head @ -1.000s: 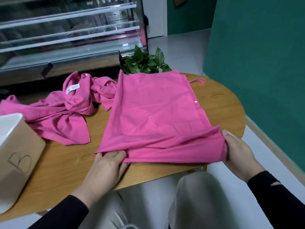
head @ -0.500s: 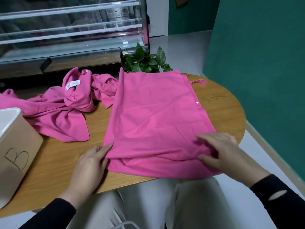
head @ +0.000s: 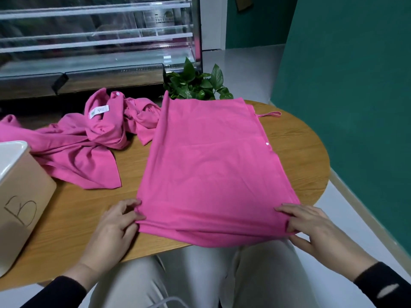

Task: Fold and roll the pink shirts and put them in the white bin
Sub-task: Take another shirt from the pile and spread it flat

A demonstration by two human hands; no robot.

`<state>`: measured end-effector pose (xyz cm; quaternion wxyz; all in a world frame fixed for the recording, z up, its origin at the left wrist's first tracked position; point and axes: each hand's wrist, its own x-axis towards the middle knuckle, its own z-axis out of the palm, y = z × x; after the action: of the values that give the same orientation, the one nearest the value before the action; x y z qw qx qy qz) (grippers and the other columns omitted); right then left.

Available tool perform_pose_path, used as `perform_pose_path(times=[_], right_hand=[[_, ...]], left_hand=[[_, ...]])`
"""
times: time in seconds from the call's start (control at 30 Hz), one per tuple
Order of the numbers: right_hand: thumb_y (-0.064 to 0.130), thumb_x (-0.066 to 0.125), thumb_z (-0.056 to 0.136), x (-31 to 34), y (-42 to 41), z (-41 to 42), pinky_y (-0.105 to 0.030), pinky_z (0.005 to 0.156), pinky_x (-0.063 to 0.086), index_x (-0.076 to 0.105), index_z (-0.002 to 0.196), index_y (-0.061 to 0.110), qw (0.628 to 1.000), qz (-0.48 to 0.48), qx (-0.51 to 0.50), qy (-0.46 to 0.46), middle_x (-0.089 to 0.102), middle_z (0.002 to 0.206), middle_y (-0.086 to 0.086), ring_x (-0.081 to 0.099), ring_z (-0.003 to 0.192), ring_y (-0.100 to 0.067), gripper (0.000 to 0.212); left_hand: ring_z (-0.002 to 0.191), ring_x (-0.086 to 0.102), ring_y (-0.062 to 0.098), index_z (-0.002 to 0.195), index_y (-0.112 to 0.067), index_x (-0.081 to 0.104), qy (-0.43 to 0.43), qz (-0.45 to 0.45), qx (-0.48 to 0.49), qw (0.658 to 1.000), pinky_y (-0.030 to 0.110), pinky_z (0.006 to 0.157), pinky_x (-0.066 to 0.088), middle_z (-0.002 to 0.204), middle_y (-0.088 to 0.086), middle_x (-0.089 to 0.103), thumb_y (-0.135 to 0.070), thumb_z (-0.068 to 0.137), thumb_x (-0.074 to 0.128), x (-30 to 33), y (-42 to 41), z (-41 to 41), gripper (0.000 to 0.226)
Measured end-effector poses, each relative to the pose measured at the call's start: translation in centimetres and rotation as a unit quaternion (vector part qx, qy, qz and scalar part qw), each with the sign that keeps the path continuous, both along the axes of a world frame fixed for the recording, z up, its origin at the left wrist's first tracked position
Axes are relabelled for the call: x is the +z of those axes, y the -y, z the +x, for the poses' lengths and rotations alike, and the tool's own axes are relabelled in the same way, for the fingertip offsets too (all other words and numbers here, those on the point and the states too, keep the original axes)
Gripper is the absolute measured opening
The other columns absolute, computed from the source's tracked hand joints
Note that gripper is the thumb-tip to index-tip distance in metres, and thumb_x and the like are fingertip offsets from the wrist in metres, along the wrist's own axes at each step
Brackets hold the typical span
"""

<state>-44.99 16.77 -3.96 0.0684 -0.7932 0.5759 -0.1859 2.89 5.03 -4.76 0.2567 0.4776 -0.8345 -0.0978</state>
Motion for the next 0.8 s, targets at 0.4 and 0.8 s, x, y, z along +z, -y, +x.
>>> perform_pose_path(times=[0.4,0.8], right_hand=[[0.022,0.092,0.064,-2.5,-2.0,0.3,-0.052,0.117,0.023,0.048,0.141,0.029,0.99,0.058,-0.101,-0.083,0.031,0.163,0.008,0.026,0.152,-0.016,0.09],[0.048,0.053,0.096,-0.9,-1.3,0.9,-0.042,0.12,0.025,0.071,0.12,0.024,0.994,-0.079,-0.061,-0.035,0.065,0.132,0.01,0.052,0.132,-0.011,0.038]], left_hand=[[0.144,0.03,0.003,0.146,-0.042,0.044,0.123,0.061,-0.102,0.985,0.031,0.117,0.02,0.158,-0.02,0.033,-0.069,0.089,0.055,0.2,-0.4,2.3,0.065],[0.122,0.055,0.009,0.102,-0.027,0.065,0.036,-0.02,-0.059,0.997,0.024,0.102,0.034,0.135,-0.015,0.056,-0.049,0.103,0.036,0.7,-0.5,0.3,0.036]])
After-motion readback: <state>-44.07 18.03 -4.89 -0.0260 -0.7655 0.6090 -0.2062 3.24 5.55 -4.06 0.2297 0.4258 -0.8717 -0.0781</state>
